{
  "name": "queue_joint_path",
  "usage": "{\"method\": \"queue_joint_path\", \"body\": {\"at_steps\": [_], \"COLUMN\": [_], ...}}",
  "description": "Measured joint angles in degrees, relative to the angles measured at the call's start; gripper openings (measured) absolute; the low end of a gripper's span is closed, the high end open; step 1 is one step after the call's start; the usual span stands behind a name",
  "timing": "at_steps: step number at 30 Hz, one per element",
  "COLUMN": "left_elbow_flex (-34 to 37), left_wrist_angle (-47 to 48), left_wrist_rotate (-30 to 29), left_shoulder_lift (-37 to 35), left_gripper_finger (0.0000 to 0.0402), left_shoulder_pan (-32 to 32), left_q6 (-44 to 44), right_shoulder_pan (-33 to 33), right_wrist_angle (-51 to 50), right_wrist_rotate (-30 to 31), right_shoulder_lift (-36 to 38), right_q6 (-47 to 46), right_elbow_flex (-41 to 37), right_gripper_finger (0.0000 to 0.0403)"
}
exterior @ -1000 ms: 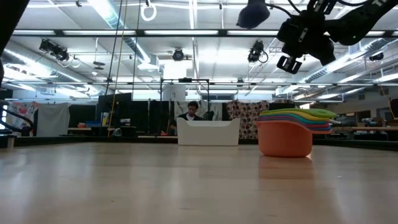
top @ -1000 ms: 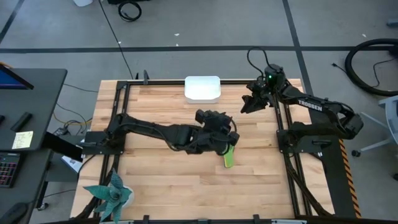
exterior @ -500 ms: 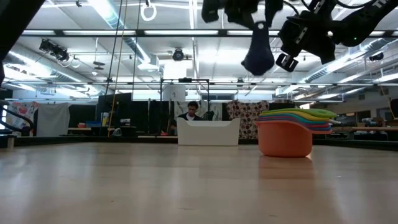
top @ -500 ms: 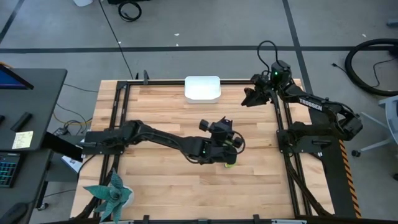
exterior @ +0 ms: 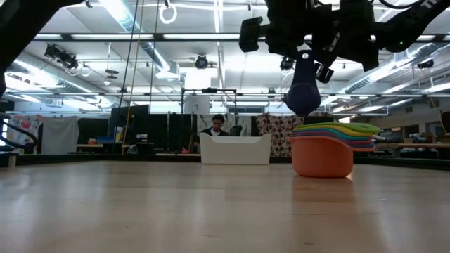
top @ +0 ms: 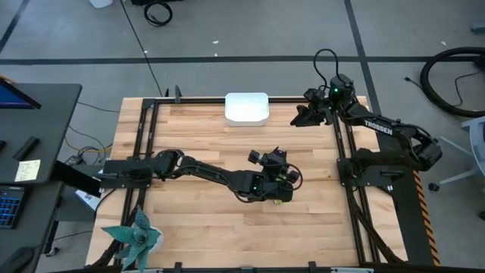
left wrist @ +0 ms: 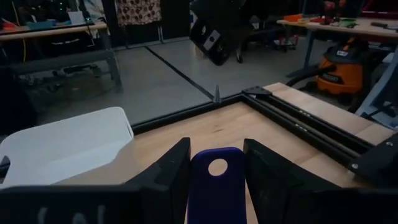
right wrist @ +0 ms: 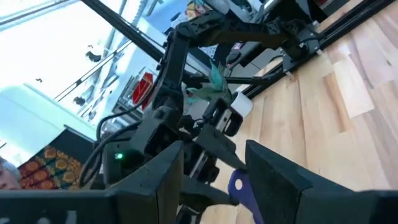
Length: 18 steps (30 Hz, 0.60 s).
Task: Nest measuring cups in basket
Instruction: Stack the dark blue measuring cup on top of the green measuring cup
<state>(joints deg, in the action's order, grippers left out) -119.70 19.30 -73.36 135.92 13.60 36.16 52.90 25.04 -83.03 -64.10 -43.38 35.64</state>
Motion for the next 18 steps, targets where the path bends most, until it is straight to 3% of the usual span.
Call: {"method": "queue_joint_path", "body": {"at_steps": [11,18], "left_elbow_flex": [0.00,0.00], "left_wrist_angle": [-7.16,-7.06], "left_wrist_rotate": [0.00,0.07], "left_shoulder_lift": [-0.05,-0.16], "left_gripper_finger": [0.0132,0.0132], "left_shoulder_pan": [-0.70,-1.11], "left_q6": [-8.71,-9.51], "right_shoulder_pan": [-4.22,-7.90], "right_wrist_angle": [-2.74,-11.66], "right_wrist_rotate": [1.90,0.62], "right_shoulder_lift": [-0.02,-0.02], "right_q6": [1.48,9.61], "right_elbow_flex": [0.00,0.00], "right_gripper_finger": [0.0177,0.0177]}}
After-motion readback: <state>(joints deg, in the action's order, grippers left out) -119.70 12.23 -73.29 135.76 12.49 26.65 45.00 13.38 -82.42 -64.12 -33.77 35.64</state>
